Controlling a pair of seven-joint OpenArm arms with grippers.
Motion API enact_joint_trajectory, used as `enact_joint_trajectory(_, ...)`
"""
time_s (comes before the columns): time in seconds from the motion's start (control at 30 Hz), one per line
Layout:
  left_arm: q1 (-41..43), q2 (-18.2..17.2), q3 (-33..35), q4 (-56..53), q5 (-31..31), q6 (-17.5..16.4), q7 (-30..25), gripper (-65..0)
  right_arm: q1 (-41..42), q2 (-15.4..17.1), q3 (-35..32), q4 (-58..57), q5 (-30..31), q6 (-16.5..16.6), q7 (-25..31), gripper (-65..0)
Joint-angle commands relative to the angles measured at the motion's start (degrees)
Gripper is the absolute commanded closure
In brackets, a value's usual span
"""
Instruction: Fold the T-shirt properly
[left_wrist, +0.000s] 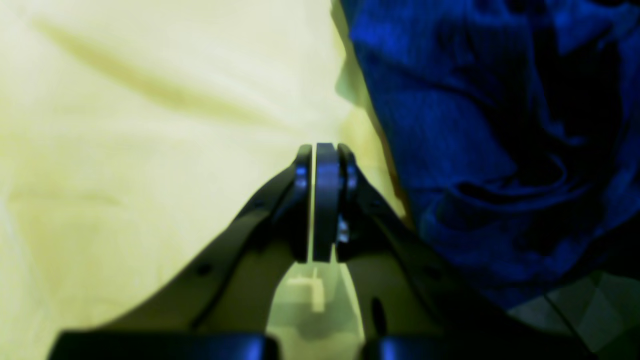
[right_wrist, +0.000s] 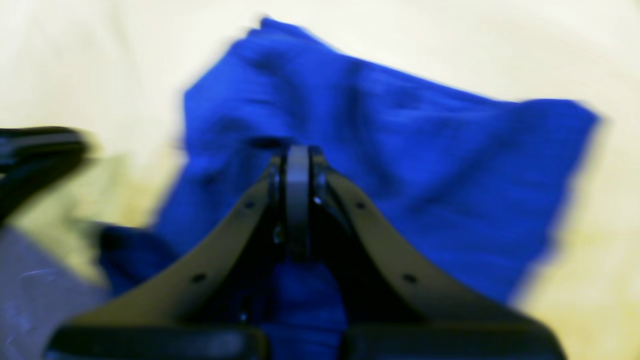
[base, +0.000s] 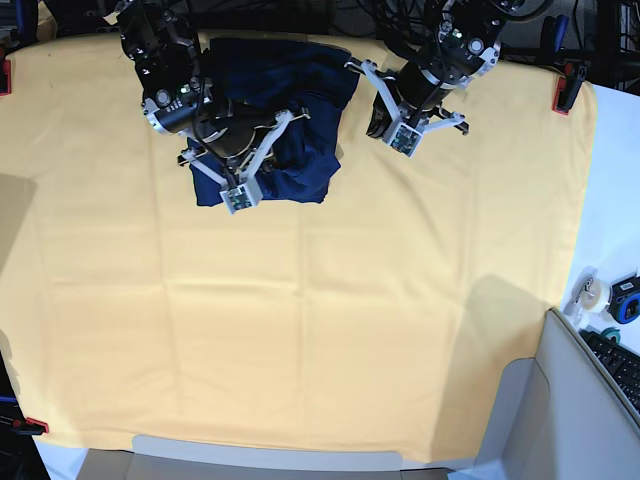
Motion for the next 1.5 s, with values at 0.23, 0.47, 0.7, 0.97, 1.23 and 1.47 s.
enact_joint_trajectory(0.23, 0.14, -0.13, -0.26, 0.95, 0.11, -0.01, -0.93, 0.0, 1.87, 1.36, 0.19, 0.96, 0.02, 0.41, 0.85, 0.0)
enact_joint_trajectory(0.47, 0.14, -0.13, -0.26, 0.95, 0.11, -0.01, -0.93, 0.0, 3.63, -3.3, -0.08, -1.85, -0.33, 0.41, -3.46, 0.0)
enact_joint_trajectory(0.7, 0.84, -0.13, -0.26, 0.95, 0.11, -0.01, -0.93, 0.0, 10.57, -7.34, -6.85, -10.38, -0.33, 0.41, -3.54, 0.0)
enact_joint_trajectory(0.97, 1.37, -0.13, -0.26, 0.95, 0.11, -0.01, -0.93, 0.0, 16.55, -12.62, -7.11, -16.53, -0.42, 0.41, 1.11, 0.0)
enact_joint_trajectory(1.23, 2.95, -0.22, -0.34, 1.04, 0.11, -0.01, -1.2, 0.0, 16.9, -11.65, -6.14, -14.6, -0.25, 0.33, 6.04, 0.0)
enact_joint_trajectory(1.47, 4.71, 0.22, -3.68, 1.3, 0.11, 0.08, -1.46, -7.0, 11.01, -5.67, 10.12, -6.33, 4.5, 0.33, 6.13, -8.4)
